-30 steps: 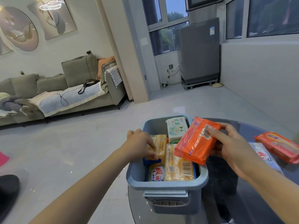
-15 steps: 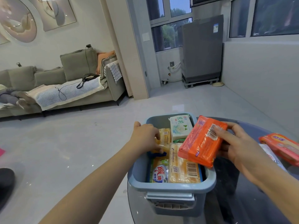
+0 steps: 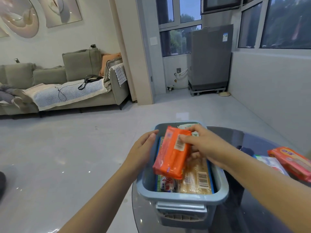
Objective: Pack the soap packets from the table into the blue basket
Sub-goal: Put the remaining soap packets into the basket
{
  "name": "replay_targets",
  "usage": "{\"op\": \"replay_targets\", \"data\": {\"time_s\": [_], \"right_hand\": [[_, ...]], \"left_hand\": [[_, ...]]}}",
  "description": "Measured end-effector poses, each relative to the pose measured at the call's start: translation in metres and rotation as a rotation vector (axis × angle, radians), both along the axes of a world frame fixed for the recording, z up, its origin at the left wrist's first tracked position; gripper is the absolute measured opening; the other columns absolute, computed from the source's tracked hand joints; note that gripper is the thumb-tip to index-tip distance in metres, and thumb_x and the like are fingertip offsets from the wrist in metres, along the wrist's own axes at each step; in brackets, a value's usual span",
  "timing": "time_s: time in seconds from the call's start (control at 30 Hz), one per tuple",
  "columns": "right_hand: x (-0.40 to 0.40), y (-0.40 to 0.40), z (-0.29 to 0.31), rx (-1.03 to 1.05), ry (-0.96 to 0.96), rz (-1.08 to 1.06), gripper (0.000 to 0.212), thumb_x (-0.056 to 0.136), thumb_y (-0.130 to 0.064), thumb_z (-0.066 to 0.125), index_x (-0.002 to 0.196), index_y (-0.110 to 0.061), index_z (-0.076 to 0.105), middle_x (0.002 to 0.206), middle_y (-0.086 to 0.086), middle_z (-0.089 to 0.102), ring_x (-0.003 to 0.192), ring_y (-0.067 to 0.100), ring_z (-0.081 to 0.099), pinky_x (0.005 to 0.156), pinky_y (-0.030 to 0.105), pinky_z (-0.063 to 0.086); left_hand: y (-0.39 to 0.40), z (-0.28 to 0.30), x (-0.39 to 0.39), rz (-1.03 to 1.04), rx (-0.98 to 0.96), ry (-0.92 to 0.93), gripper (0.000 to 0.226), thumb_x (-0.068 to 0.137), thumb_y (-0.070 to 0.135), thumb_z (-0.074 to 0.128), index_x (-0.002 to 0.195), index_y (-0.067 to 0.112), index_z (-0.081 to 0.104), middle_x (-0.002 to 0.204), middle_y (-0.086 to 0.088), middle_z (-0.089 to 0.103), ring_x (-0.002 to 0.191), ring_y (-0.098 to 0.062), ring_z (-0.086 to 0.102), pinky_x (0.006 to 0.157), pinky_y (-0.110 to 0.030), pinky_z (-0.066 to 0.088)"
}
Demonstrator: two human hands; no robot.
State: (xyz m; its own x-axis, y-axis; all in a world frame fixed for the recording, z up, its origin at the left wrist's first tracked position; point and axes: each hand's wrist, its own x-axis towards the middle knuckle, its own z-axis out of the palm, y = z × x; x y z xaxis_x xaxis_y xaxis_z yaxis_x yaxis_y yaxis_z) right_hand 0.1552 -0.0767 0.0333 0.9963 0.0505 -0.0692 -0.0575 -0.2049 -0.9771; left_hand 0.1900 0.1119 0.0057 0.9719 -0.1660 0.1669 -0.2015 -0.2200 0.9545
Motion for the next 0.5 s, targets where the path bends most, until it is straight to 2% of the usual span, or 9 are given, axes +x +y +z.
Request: {"op": "replay_targets", "data": {"time_s": [0.03,0.1,0.17,0.2,0.23,0.3,0.4,0.47,0.5], "right_hand": [[0.004,0.009,0.002,-0.055,0.017,0.032,0.021,0.086,-0.031,0.061,0.102,-0.025,0.048,0.092,0.014,0.069,0.060,0.019,0.070,0.054,0.027,0.054],[0.011,0.025,0.004,-0.194,0.020,0.102,0.020,0.084,-0.025,0.064,0.100,-0.020,0.052,0.090,0.011,0.068,0.055,0.016,0.066,0.049,0.024,0.052],[0.017,0.036,0.006,-0.320,0.016,0.198,0.012,0.081,-0.018,0.067,0.089,-0.020,0.059,0.087,0.004,0.068,0.065,0.013,0.065,0.052,0.021,0.052],[0.019,0.038,0.008,-0.388,0.020,0.251,0.010,0.080,-0.017,0.068,0.085,-0.021,0.061,0.084,0.001,0.068,0.072,0.013,0.066,0.057,0.021,0.052],[0.020,0.039,0.011,-0.463,0.029,0.301,0.008,0.079,-0.018,0.068,0.083,-0.022,0.062,0.084,-0.002,0.069,0.078,0.012,0.066,0.063,0.022,0.053],[0.023,0.036,0.018,-0.628,0.044,0.385,0.007,0.080,-0.023,0.067,0.087,-0.024,0.063,0.087,-0.005,0.068,0.087,0.013,0.064,0.078,0.027,0.050],[0.025,0.030,0.019,-0.813,0.057,0.470,0.006,0.084,-0.032,0.061,0.088,-0.033,0.057,0.095,-0.009,0.063,0.094,0.012,0.058,0.088,0.032,0.045],[0.026,0.030,0.011,-0.940,-0.007,0.492,0.009,0.086,-0.034,0.058,0.094,-0.032,0.058,0.103,-0.007,0.064,0.096,0.012,0.059,0.087,0.030,0.046],[0.025,0.030,0.005,-0.990,-0.050,0.481,0.014,0.086,-0.034,0.058,0.099,-0.028,0.061,0.105,-0.005,0.065,0.095,0.012,0.060,0.085,0.028,0.047]], "left_hand": [[0.001,-0.003,-0.003,-0.003,-0.029,0.032,0.032,0.098,0.031,0.040,0.125,0.026,0.057,0.129,0.005,0.057,0.113,-0.005,0.054,0.088,-0.019,0.046],[0.003,-0.008,-0.008,-0.023,-0.037,0.061,0.033,0.098,0.034,0.038,0.129,0.032,0.051,0.139,0.009,0.046,0.119,-0.005,0.047,0.077,-0.006,0.044],[0.005,-0.011,-0.009,-0.027,0.035,0.038,0.039,0.098,0.038,0.035,0.135,0.033,0.045,0.148,0.015,0.033,0.123,0.004,0.032,0.070,0.008,0.035],[0.006,-0.012,-0.010,-0.040,0.071,0.027,0.041,0.098,0.040,0.033,0.138,0.033,0.043,0.151,0.018,0.028,0.122,0.008,0.027,0.072,0.009,0.030],[0.007,-0.012,-0.010,-0.056,0.111,0.022,0.042,0.098,0.041,0.033,0.139,0.034,0.041,0.153,0.019,0.023,0.122,0.009,0.024,0.079,0.006,0.027],[0.007,-0.013,-0.009,-0.064,0.161,0.024,0.040,0.099,0.036,0.036,0.138,0.033,0.043,0.156,0.017,0.017,0.125,0.007,0.022,0.095,-0.008,0.024],[0.008,-0.012,-0.009,-0.084,0.171,0.082,0.038,0.096,0.025,0.047,0.133,0.034,0.047,0.156,0.011,0.019,0.139,-0.007,0.024,0.103,-0.024,0.025],[0.009,-0.012,-0.008,-0.114,0.166,0.128,0.042,0.093,0.016,0.053,0.127,0.039,0.048,0.148,0.007,0.035,0.131,-0.012,0.041,0.099,-0.022,0.039],[0.009,-0.012,-0.009,-0.120,0.164,0.151,0.045,0.091,0.013,0.055,0.127,0.040,0.048,0.144,0.006,0.041,0.118,-0.007,0.048,0.086,-0.014,0.048]]}}
